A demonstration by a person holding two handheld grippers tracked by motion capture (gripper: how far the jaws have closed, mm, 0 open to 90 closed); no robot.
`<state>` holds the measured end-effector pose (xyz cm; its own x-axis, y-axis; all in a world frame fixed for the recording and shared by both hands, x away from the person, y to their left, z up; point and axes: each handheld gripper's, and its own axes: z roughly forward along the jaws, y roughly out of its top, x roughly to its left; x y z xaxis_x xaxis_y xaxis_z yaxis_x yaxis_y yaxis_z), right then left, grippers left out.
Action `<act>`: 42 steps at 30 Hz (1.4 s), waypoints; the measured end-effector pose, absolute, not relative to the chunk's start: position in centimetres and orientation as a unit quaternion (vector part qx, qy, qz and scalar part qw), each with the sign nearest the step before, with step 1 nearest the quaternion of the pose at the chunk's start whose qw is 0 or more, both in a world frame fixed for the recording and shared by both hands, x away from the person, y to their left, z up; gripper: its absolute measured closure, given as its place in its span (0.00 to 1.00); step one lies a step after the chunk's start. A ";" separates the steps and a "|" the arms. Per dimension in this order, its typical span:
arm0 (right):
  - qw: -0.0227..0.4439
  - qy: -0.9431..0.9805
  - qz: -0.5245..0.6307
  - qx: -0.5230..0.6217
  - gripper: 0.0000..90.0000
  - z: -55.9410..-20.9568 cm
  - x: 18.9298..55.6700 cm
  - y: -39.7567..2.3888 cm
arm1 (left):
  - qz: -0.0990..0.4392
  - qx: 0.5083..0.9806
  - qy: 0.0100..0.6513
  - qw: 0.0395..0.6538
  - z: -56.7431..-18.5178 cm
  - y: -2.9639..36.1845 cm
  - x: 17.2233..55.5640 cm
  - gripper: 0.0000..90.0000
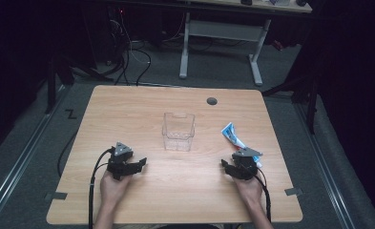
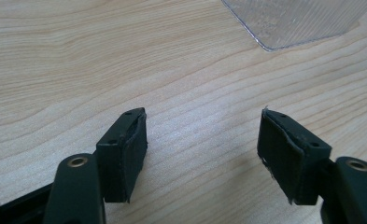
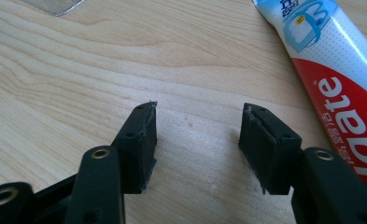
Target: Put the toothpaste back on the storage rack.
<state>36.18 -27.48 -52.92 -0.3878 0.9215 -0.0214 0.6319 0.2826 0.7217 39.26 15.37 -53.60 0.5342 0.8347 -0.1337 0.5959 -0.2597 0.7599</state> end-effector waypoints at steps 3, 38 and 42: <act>0.225 0.770 0.320 0.503 0.55 -52.8 35.9 -27.4 | 0.149 0.779 0.459 0.401 -53.6 15.4 39.3 0.37; 0.216 0.746 0.388 0.497 0.63 -50.0 32.6 -30.3 | 0.149 0.779 0.459 0.399 -53.6 15.3 39.3 0.37; 0.213 0.742 0.395 0.498 0.63 -49.6 32.6 -30.8 | 0.149 0.779 0.460 0.400 -53.6 15.3 39.3 0.37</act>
<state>32.62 -30.80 -49.62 -0.4126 0.9075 0.0784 0.5715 0.1909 0.7981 39.29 15.34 -53.60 0.5329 0.8353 -0.1351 0.5970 -0.2579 0.7597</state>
